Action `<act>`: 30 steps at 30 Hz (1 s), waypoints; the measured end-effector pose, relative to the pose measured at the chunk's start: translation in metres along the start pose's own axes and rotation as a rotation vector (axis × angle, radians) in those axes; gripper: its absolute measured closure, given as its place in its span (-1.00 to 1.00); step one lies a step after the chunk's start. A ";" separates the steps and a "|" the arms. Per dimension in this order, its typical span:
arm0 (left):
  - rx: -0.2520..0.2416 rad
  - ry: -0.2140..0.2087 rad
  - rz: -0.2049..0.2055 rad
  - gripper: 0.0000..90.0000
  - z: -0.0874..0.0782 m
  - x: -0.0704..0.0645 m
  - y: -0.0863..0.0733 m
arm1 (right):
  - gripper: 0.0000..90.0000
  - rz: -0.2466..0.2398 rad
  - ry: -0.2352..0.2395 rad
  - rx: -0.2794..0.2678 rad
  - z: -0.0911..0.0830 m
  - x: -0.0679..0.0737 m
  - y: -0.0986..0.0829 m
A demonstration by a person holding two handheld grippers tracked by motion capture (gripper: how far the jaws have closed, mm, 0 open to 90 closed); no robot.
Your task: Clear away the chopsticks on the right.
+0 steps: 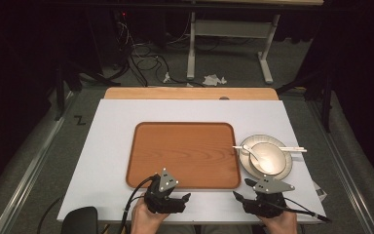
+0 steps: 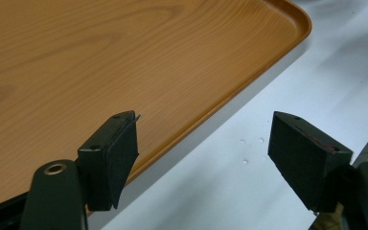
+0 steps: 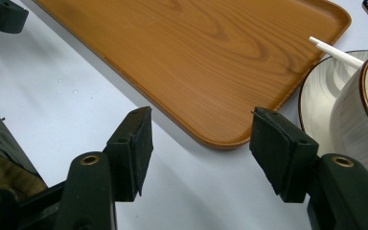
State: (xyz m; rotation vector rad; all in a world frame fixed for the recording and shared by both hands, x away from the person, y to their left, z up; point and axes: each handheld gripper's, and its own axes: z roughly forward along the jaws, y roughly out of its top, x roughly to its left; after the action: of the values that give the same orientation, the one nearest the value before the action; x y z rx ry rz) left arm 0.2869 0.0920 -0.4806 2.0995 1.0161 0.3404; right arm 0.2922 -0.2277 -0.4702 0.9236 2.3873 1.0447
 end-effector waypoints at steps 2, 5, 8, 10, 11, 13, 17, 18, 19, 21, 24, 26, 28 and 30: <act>-0.002 0.000 0.001 -0.43 0.000 0.000 0.000 | -0.08 0.000 -0.004 0.004 -0.001 0.000 0.000; 0.001 0.009 0.001 -0.43 -0.002 0.000 -0.001 | -0.07 -0.016 -0.015 0.002 -0.002 -0.002 0.001; -0.003 0.013 -0.003 -0.43 -0.004 0.000 -0.002 | -0.10 -0.006 -0.030 -0.013 -0.005 -0.004 0.003; -0.001 0.014 -0.005 -0.43 -0.004 0.000 -0.003 | -0.10 -0.002 -0.039 -0.025 -0.007 -0.006 0.003; 0.001 0.019 -0.006 -0.43 -0.004 0.000 -0.004 | -0.11 0.004 -0.057 -0.050 -0.011 -0.008 0.005; 0.003 0.023 -0.009 -0.43 -0.004 0.000 -0.004 | -0.09 -0.005 -0.071 -0.058 -0.016 -0.012 0.006; 0.000 0.033 -0.017 -0.42 -0.007 0.001 -0.006 | -0.03 0.003 -0.096 -0.050 -0.020 -0.018 0.007; 0.000 0.033 -0.017 -0.42 -0.007 0.001 -0.006 | -0.03 0.003 -0.096 -0.050 -0.020 -0.018 0.007; -0.004 0.038 -0.021 -0.42 -0.009 0.001 -0.007 | 0.00 0.010 -0.102 -0.059 -0.023 -0.021 0.008; -0.005 0.043 -0.024 -0.42 -0.010 0.002 -0.008 | 0.04 0.011 -0.106 -0.073 -0.027 -0.024 0.009; -0.004 0.043 -0.027 -0.42 -0.010 0.002 -0.008 | 0.06 0.012 -0.135 -0.069 -0.032 -0.031 0.008; 0.003 0.041 -0.024 -0.42 -0.008 0.002 -0.007 | 0.06 0.029 -0.156 -0.086 -0.037 -0.037 0.006; 0.011 0.039 -0.020 -0.42 -0.006 0.001 -0.007 | 0.05 0.072 -0.170 -0.103 -0.044 -0.046 0.005; 0.016 0.037 -0.017 -0.42 -0.005 0.001 -0.006 | 0.05 0.079 -0.191 -0.117 -0.048 -0.051 0.003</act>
State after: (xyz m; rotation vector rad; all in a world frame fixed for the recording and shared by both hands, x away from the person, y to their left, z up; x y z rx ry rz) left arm 0.2814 0.0979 -0.4821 2.1041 1.0608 0.3649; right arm 0.3033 -0.2862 -0.4327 1.0334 2.1266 1.0623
